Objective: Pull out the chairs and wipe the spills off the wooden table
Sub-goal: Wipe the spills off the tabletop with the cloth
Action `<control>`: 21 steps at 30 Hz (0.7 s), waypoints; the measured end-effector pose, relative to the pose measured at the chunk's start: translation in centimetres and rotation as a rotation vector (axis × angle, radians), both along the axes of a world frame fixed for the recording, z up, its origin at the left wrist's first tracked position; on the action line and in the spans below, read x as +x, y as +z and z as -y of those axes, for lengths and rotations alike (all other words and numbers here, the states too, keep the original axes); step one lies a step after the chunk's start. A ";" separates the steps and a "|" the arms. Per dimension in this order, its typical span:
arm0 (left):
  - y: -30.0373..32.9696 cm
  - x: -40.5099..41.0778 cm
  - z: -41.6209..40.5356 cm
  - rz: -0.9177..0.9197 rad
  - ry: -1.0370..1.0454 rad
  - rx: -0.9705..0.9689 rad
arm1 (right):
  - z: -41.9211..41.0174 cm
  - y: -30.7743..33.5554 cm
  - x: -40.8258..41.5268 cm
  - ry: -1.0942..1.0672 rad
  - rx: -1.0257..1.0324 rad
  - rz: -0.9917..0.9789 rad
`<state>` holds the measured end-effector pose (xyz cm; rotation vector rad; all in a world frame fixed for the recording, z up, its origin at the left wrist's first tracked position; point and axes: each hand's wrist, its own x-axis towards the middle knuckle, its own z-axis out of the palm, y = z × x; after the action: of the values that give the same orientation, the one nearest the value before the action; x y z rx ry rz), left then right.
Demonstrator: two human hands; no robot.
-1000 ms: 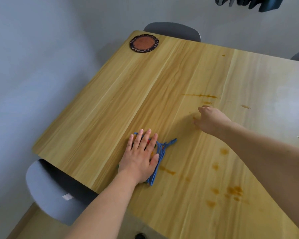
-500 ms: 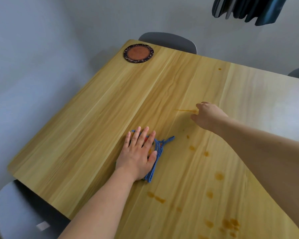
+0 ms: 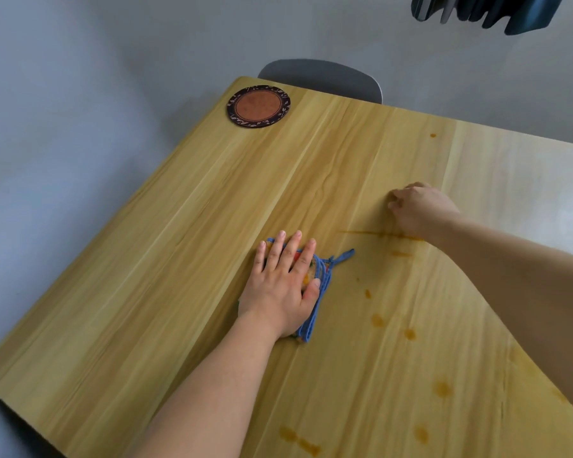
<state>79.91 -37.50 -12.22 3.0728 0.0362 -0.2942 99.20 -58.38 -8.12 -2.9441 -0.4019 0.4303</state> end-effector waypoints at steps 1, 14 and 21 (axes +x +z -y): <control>0.0 0.6 0.0 0.001 0.001 0.000 | 0.0 -0.2 0.1 -0.001 -0.020 0.008; 0.1 7.3 0.5 -0.011 -0.016 0.013 | 0.4 0.6 5.3 -0.097 -0.032 0.068; 0.0 11.6 1.0 -0.008 -0.025 0.013 | 3.5 -1.1 7.8 -0.130 0.099 0.118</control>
<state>91.56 -38.53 -12.18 3.0869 -0.0003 -0.3095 107.02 -61.88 -9.20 -2.8858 -0.2354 0.2156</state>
